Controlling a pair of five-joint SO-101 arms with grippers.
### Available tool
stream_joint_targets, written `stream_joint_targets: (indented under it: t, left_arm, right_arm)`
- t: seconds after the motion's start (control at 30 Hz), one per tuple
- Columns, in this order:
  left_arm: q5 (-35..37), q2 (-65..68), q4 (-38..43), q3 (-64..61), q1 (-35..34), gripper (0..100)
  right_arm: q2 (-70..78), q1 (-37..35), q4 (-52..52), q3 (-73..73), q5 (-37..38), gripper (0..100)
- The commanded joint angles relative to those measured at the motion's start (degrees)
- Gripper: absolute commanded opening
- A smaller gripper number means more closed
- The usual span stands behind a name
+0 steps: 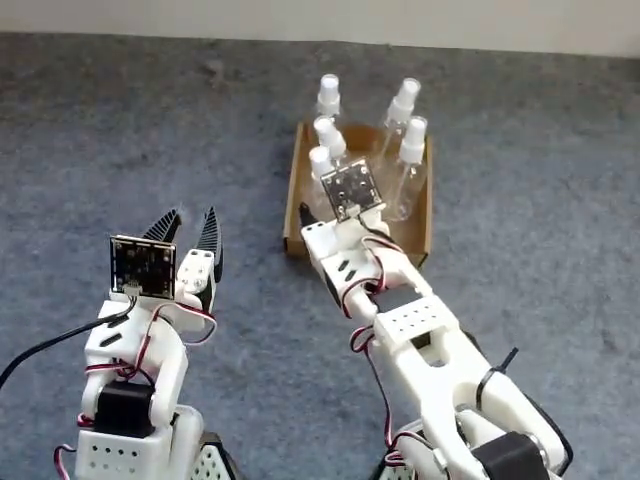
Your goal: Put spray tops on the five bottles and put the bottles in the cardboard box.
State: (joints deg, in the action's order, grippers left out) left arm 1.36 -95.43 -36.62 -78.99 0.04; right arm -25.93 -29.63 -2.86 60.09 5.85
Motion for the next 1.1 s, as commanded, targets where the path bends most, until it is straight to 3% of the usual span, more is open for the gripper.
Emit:
stream_joint_targets:
  t: [0.0, 1.07]
  left_arm:
    - [0.79, -0.75, -0.18, 0.31, 0.48, 9]
    - [0.79, -0.75, -0.18, 0.31, 0.48, 9]
  right_arm:
    - [-0.22, -0.40, -1.36, -0.31, 0.35, 20.0]
    - [-2.33, -2.51, 2.42, 0.92, 0.62, 20.4]
